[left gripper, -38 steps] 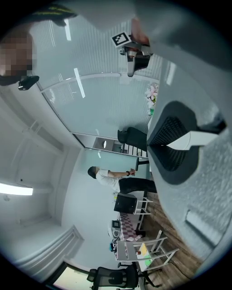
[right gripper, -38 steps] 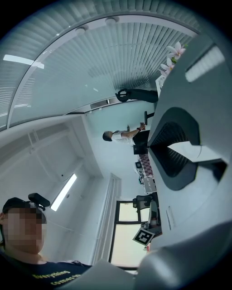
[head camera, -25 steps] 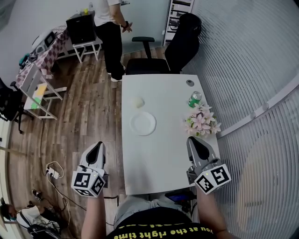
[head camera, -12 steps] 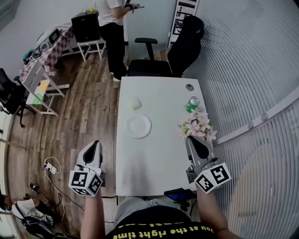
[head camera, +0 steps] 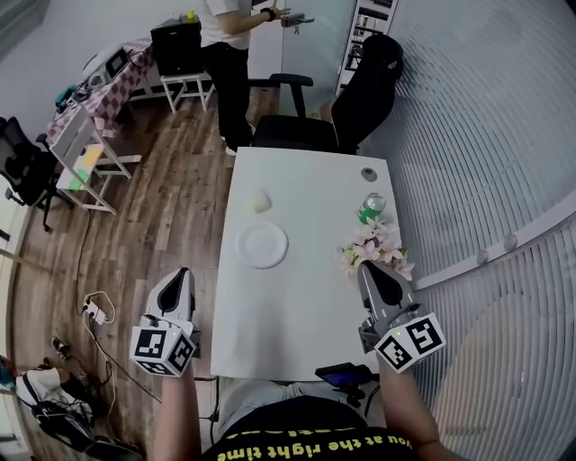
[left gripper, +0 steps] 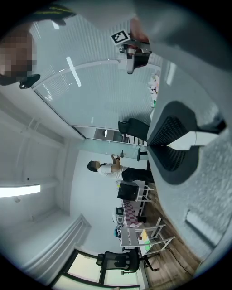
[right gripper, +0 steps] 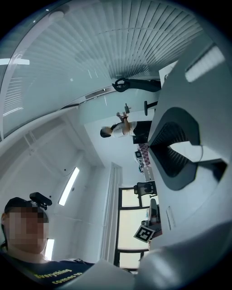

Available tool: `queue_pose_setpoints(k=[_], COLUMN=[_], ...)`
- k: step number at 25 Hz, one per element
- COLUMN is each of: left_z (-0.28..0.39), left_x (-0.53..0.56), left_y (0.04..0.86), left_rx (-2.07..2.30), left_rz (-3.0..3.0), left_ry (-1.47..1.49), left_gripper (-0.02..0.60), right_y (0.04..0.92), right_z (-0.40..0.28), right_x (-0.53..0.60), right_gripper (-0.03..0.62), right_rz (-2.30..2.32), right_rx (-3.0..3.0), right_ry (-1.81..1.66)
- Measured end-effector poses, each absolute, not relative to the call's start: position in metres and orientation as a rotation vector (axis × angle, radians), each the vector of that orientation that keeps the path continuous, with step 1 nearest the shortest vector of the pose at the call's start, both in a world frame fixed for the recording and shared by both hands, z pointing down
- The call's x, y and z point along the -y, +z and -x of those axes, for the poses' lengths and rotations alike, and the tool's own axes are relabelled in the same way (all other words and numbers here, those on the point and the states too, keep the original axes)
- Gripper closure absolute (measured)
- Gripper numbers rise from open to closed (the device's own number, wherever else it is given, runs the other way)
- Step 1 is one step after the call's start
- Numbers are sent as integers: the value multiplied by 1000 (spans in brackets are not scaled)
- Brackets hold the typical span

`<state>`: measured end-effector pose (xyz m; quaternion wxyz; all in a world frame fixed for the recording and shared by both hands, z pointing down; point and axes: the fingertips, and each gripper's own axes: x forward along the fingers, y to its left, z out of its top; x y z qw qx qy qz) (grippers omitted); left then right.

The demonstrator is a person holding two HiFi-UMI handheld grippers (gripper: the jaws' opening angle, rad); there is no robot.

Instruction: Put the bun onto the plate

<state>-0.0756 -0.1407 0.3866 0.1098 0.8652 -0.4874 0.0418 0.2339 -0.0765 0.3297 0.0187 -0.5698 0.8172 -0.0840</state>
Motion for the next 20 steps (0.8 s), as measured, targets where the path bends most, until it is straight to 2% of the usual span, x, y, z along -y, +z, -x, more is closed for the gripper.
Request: queue_pose_setpoints(k=[20], left_z=[82], left_x=[160], left_y=[394], left_rx=[1355], left_rz=[-2545], left_ry=[147], left_gripper=[578], right_y=[331], right_z=[-219], right_x=[96], right_gripper=[588], right_rz=[1810], right_rx=[-2503], right_ry=[-294])
